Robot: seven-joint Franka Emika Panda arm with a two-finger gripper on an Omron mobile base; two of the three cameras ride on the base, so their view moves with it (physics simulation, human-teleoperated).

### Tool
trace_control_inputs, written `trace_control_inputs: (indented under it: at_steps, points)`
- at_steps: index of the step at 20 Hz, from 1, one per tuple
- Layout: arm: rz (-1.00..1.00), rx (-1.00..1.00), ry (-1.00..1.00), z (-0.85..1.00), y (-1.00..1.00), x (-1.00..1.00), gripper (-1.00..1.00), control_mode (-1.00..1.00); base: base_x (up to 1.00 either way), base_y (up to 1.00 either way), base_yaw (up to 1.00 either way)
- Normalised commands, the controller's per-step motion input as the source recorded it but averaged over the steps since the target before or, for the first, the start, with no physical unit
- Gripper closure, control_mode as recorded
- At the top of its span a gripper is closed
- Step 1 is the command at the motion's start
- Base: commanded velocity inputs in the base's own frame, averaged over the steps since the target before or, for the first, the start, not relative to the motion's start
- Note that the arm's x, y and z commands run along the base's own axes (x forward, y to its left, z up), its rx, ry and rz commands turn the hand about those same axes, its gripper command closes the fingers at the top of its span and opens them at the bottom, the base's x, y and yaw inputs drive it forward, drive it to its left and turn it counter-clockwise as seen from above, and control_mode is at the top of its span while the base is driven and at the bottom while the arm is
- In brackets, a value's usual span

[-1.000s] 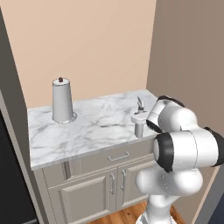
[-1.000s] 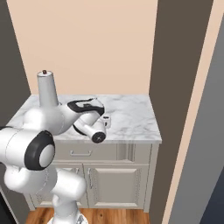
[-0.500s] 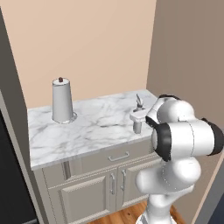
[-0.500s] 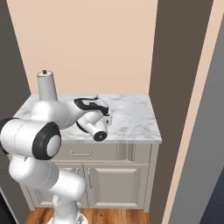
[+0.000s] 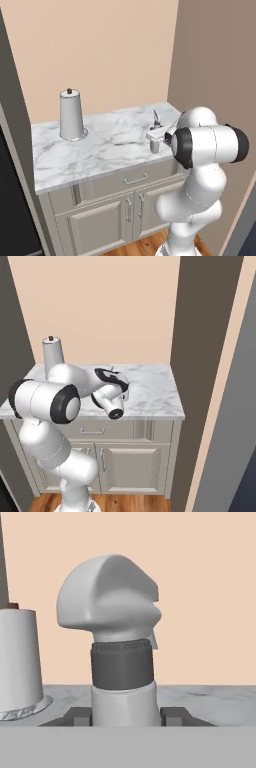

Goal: Move the cutting board and knife to the sink. Then move spray from the cabinet to the counter.

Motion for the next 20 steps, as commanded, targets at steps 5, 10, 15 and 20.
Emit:
trace_control_inputs:
  at_steps: [5, 10, 15, 20]
  points:
    - [0.0, 0.0, 0.0, -0.14, 0.0, 0.25, 1.0, -1.0, 0.0, 0.0, 0.0]
    - [0.0, 0.0, 0.0, -0.15, 0.0, 0.22, 1.0, -1.0, 0.0, 0.0, 0.0]
    - [0.0, 0.0, 0.0, -0.16, 0.0, 0.1, -1.0, -1.0, 0.0, 0.0, 0.0]
    - [0.0, 0.0, -0.01, -0.01, 0.0, 0.0, -1.0, -1.0, 0.0, 0.0, 0.0]
